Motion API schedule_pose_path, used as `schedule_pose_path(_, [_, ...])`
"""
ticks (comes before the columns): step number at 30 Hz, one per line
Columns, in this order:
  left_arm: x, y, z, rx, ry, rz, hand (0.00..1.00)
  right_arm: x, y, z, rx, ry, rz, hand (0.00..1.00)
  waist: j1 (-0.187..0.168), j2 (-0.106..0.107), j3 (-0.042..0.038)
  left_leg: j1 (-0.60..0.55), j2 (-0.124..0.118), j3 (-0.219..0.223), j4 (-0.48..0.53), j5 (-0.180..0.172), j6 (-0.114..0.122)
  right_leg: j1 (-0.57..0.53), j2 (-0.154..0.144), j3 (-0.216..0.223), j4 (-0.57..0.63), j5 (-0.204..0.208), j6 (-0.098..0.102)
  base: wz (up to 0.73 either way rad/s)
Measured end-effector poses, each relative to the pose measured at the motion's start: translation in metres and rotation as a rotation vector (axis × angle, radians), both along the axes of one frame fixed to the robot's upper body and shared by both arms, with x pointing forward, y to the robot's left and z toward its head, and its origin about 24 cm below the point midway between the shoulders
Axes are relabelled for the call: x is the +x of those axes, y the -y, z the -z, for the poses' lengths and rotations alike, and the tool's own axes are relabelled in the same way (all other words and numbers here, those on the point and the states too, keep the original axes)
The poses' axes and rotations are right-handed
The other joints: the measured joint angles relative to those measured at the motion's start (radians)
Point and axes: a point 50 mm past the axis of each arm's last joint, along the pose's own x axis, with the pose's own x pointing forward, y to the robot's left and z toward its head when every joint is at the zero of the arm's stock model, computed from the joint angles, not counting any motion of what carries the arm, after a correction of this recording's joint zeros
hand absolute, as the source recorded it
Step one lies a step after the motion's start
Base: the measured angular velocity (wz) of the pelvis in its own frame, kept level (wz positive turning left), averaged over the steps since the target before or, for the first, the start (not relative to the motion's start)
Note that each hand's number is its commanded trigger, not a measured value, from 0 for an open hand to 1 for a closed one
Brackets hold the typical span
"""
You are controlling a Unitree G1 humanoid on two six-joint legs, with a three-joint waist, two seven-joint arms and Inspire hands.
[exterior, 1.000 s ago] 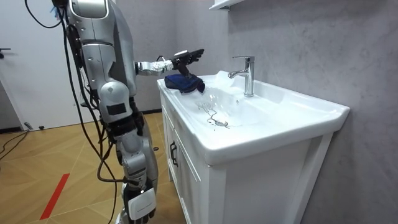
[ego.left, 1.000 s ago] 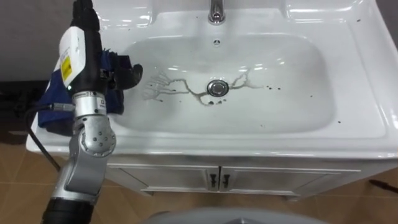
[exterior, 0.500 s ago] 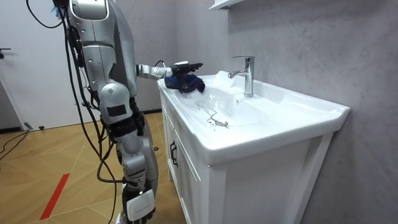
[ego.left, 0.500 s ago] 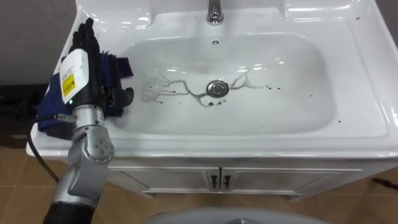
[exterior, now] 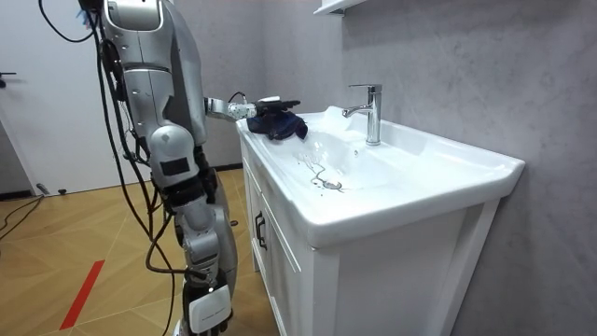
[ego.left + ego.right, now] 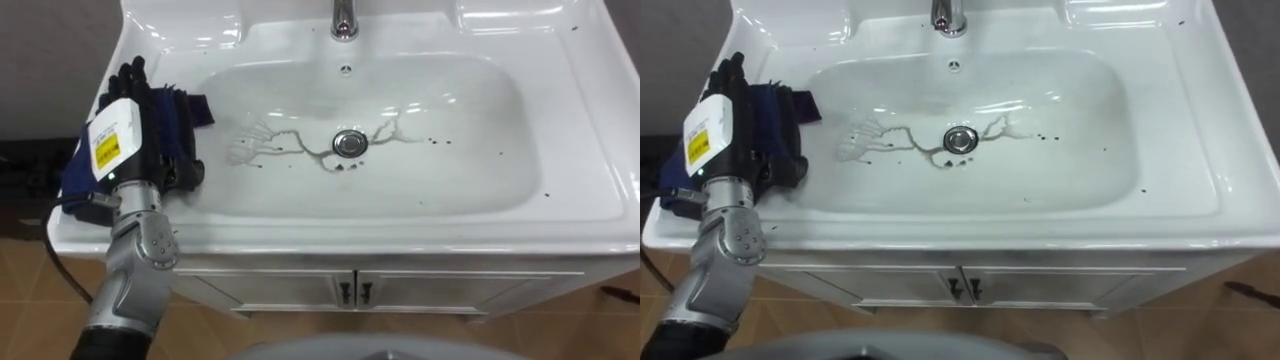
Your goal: Wipe basin
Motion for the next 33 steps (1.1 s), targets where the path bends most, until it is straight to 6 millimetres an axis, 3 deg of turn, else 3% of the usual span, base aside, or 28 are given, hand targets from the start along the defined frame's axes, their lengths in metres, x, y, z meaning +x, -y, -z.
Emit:
schedule_pose_path(9, [-0.007,-0.006,0.007,0.012,-0.044,-0.045,0.00,-0.004,0.000,0.000,-0.016,-0.003,0.001,0.00,0.000,-0.005,-0.0074,0.014,0.001,0.003,-0.005,0.000,0.000,0.006,0.000,0.007,0.007,0.000,0.000,-0.02])
schedule_pose_path(19, [-0.013,-0.003,0.021,-0.007,-0.074,-0.078,0.00,-0.007,0.000,0.000,-0.035,-0.021,0.002,0.00,0.002,-0.006,-0.0067,0.030,0.003,0.011,-0.006,0.000,0.000,0.015,0.003,0.020,0.006,-0.001,0.000,-0.02])
schedule_pose_path(33, [-0.016,-0.003,0.025,-0.010,-0.058,-0.099,0.00,-0.004,0.000,0.000,-0.043,-0.017,-0.015,0.00,0.001,-0.012,-0.0081,0.030,0.004,0.011,-0.005,0.000,0.000,0.017,0.003,0.018,0.005,0.000,0.000,0.00])
